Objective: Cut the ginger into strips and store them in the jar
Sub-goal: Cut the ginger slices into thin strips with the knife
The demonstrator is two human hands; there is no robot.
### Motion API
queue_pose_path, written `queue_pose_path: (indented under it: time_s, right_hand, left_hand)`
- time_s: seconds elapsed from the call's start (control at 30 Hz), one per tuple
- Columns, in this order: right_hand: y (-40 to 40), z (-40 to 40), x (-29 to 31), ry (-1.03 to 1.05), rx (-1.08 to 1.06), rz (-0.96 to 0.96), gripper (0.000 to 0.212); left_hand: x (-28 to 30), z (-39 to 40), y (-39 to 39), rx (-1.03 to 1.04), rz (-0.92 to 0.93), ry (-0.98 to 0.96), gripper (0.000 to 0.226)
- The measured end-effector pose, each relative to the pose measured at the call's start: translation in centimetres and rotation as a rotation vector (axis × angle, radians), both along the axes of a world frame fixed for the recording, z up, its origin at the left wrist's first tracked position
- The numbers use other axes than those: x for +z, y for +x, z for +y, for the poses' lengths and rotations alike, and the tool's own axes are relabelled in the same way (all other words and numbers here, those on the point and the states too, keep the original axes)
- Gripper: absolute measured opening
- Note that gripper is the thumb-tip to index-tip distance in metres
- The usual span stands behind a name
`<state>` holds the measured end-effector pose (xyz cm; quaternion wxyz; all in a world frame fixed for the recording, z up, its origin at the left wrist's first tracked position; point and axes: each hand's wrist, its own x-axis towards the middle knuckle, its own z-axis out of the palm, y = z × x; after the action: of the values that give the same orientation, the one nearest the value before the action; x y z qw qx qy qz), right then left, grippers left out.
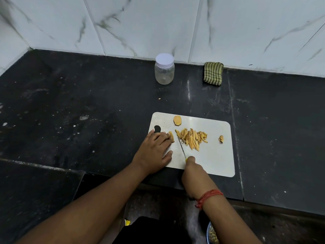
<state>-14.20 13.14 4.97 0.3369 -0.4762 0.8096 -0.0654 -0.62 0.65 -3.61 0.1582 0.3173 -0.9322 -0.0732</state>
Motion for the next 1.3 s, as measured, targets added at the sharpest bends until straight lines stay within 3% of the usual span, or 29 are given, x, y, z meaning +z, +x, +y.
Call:
queue_pose_path:
  time_s: [0.7,1.3]
  right_hand:
    - [0.1,-4.5,-0.7,0.058,-0.008,-0.091,0.035]
    - [0.5,-5.1,-1.1,0.063,0.033,-0.025,0.043]
  left_hand:
    - [0.0,-0.1,0.2,-0.001,-0.014,0.021,0.047]
    - [0.0,-0.2,0.2,-0.007,0.002,0.005,0.046]
